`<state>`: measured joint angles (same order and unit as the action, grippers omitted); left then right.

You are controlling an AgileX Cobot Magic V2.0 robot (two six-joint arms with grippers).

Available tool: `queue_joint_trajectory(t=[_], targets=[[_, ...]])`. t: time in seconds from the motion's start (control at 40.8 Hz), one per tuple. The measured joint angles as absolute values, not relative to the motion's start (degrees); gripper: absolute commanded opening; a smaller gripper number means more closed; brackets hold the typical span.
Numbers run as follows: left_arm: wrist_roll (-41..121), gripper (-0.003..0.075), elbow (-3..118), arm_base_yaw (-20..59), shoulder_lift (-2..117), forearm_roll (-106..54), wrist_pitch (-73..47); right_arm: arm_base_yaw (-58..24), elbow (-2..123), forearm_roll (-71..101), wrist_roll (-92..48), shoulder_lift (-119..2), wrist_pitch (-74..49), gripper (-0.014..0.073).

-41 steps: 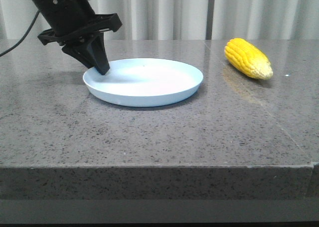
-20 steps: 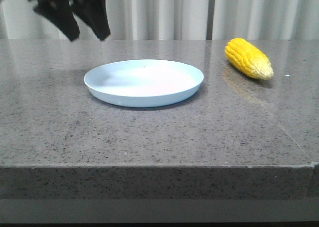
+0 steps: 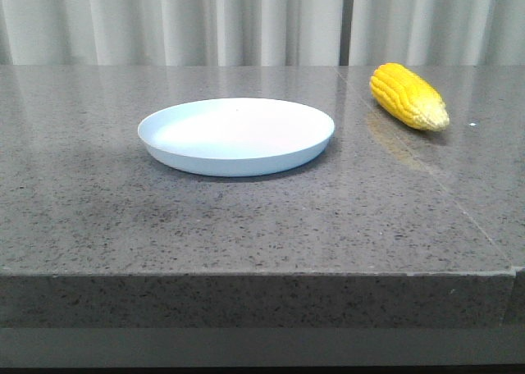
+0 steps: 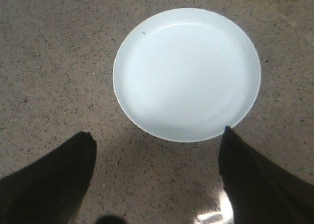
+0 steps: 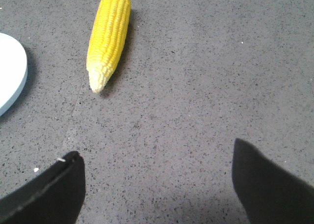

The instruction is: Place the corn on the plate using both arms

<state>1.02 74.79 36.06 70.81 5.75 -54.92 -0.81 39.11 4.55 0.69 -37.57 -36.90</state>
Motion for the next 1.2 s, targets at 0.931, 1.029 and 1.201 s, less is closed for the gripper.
queue_joint_trajectory(t=[0.931,1.029,1.201], targets=[[-1.24,0.0510,50.10,36.19,39.00,6.20,-49.73,-0.81,39.23,4.55,0.66,-37.57,-35.32,0.0632],[-1.24,0.0510,50.10,36.19,39.00,6.20,-49.73,-0.81,40.75,4.55,0.66,-38.70,-35.89,0.0632],[-1.24,0.0510,50.10,36.19,38.91,6.20,-49.73,-3.87,47.94,4.76,0.55,-45.16,-44.00,0.0632]])
